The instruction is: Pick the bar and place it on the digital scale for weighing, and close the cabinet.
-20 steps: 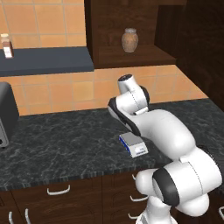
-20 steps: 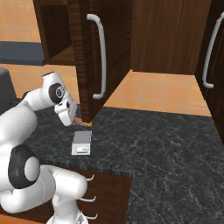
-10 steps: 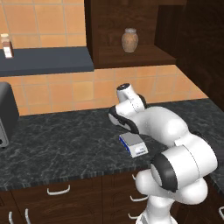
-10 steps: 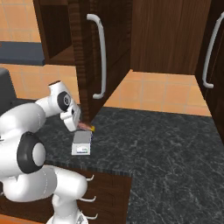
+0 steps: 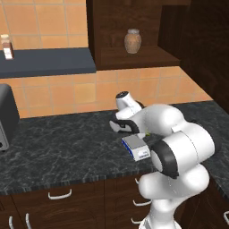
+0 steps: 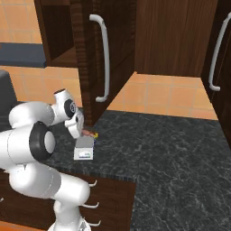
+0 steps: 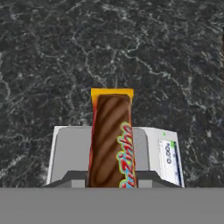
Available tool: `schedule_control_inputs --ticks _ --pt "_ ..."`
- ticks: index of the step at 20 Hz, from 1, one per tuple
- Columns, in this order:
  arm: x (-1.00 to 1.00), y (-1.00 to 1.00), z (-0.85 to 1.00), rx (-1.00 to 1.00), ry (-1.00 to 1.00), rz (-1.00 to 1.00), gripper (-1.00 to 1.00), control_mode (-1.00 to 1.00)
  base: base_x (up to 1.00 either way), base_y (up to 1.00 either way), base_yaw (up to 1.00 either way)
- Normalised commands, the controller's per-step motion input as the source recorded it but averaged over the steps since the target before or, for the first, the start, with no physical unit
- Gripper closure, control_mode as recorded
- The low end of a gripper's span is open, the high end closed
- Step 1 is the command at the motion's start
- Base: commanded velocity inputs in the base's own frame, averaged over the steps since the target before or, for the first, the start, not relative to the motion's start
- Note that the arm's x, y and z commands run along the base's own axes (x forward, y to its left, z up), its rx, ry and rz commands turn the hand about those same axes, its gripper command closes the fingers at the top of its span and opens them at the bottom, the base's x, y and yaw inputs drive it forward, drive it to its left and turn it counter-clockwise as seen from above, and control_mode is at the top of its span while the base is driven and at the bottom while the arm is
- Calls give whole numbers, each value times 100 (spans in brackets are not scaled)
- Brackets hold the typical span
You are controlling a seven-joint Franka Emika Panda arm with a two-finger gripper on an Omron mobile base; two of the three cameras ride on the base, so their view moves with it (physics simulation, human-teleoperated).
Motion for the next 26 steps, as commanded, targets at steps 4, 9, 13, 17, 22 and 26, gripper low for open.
schedule_control_inputs --ticks 4,9,13,17,22,26 --pt "10 19 -51 0 6 -1 100 -100 0 0 0" --pt "34 3 -45 0 8 0 100 -100 0 0 0" --pt "4 11 -22 0 0 0 100 -100 0 0 0" --pt "-27 14 -32 0 0 0 -100 -100 0 0 0" --pt "-59 0 -27 0 0 0 -100 -100 0 0 0" --pt "-39 0 -6 0 -1 0 -100 -100 0 0 0"
